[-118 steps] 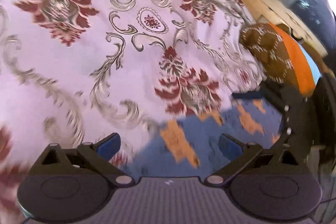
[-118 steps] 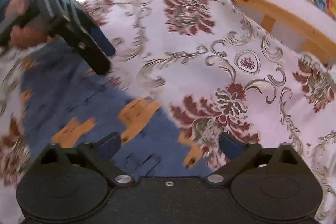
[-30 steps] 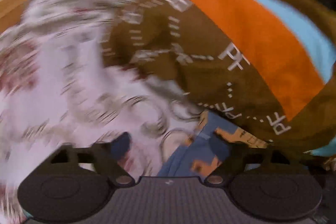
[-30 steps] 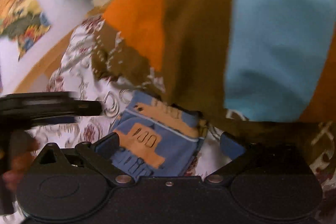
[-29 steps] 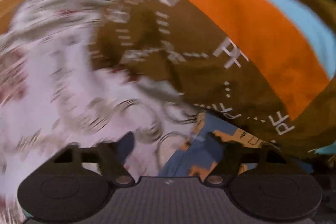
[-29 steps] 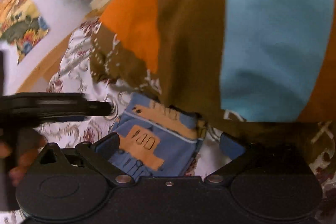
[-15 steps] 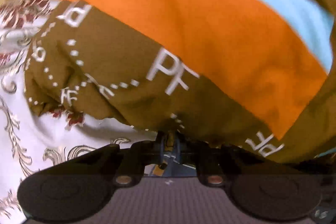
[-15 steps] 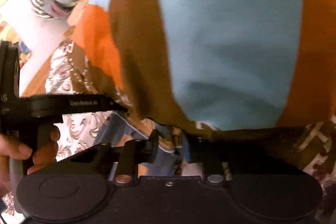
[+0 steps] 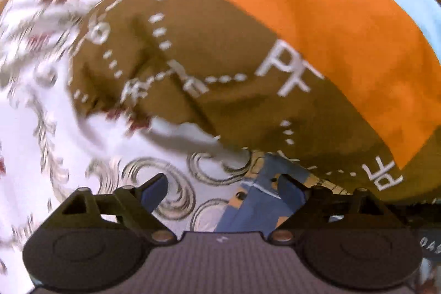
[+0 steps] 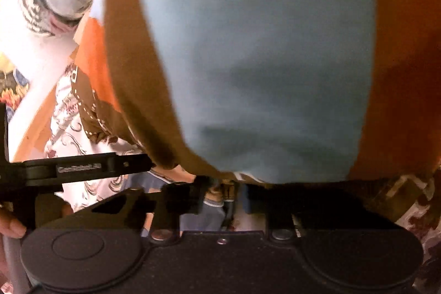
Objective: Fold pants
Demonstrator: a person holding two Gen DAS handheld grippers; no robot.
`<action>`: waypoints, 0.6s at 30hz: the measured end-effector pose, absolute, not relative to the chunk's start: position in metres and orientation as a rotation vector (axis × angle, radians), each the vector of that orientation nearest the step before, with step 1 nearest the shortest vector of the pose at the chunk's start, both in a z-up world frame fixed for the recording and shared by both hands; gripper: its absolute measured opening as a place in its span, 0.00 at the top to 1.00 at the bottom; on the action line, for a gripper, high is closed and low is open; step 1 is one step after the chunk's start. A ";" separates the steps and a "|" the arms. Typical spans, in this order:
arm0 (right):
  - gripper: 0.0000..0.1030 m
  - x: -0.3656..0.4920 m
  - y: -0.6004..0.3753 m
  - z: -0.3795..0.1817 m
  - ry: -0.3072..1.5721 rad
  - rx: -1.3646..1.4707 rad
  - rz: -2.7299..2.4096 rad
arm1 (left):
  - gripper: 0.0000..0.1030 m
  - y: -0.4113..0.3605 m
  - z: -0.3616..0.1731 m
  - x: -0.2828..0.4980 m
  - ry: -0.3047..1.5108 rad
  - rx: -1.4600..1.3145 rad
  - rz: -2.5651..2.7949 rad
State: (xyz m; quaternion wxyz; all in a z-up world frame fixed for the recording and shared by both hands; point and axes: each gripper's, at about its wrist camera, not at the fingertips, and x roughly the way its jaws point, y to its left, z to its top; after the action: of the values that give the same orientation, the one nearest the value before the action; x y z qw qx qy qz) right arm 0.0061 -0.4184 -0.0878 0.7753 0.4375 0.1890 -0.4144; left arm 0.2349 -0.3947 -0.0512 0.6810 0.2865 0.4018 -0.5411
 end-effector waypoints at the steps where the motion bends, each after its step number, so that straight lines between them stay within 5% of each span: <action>1: 0.84 0.006 -0.419 -0.088 0.409 0.955 -0.889 | 0.05 -0.390 -0.049 0.240 0.941 0.602 -1.186; 9: 0.88 0.009 -0.395 -0.070 0.392 0.839 -0.805 | 0.07 -0.334 -0.025 0.269 1.164 0.287 -1.059; 13: 0.88 0.020 -0.378 -0.060 0.431 0.683 -0.769 | 0.07 -0.365 -0.017 0.285 1.294 0.168 -1.097; 18: 0.88 0.051 -0.354 -0.056 0.537 0.452 -0.683 | 0.07 -0.399 -0.017 0.252 1.296 0.335 -1.127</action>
State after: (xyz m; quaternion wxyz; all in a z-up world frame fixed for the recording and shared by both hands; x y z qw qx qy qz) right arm 0.0509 -0.3544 -0.0560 0.8826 0.2171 0.2577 -0.3279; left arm 0.2524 -0.3995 -0.0166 0.6412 0.1470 0.5683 -0.4942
